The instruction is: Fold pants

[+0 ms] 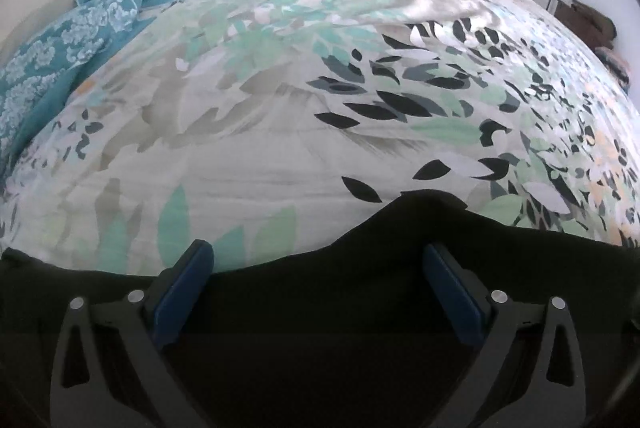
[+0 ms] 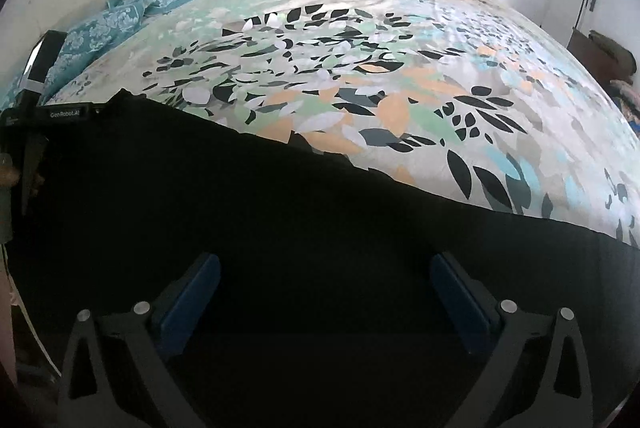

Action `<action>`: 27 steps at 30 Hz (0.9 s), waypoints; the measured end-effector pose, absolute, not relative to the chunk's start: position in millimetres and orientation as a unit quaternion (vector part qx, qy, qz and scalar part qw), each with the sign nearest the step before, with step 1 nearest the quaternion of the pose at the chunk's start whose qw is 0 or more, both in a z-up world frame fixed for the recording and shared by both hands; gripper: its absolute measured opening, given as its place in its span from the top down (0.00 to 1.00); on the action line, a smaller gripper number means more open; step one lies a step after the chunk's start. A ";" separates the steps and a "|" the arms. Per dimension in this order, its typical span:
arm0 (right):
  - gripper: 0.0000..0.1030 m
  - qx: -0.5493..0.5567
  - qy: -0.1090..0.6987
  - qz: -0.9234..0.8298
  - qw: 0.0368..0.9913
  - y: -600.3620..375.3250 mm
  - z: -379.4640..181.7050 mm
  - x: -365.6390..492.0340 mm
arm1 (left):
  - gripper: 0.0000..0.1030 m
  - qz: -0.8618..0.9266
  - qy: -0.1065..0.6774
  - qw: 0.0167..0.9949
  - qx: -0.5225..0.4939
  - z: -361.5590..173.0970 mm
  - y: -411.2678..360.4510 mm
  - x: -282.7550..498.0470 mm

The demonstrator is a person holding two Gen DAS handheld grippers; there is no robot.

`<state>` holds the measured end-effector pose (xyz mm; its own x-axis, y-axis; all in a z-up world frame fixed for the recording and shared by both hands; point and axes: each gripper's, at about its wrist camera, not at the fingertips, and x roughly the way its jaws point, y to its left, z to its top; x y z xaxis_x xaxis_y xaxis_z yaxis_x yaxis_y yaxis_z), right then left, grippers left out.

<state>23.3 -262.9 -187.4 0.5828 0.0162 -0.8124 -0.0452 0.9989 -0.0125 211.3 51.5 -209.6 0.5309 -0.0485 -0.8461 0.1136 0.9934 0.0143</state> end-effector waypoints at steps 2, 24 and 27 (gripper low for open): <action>0.00 -0.016 0.455 0.017 0.890 -262.8 -187.6 23.0 | 0.00 -0.046 0.482 0.874 0.034 -209.5 51.6 211.4; 0.00 -0.021 0.445 0.014 0.895 -262.0 -188.1 21.1 | 0.00 -0.046 0.483 0.874 0.033 -208.8 52.8 211.6; 0.00 -0.021 0.445 0.014 0.895 -261.7 -187.9 21.0 | 0.00 -0.046 0.483 0.874 0.033 -208.8 52.8 211.6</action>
<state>21.0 -261.7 -187.9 0.6039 0.0064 -0.7970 -0.0439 0.9987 -0.0252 211.6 52.8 -208.8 0.5290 -0.0480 -0.8473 0.1124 0.9936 0.0139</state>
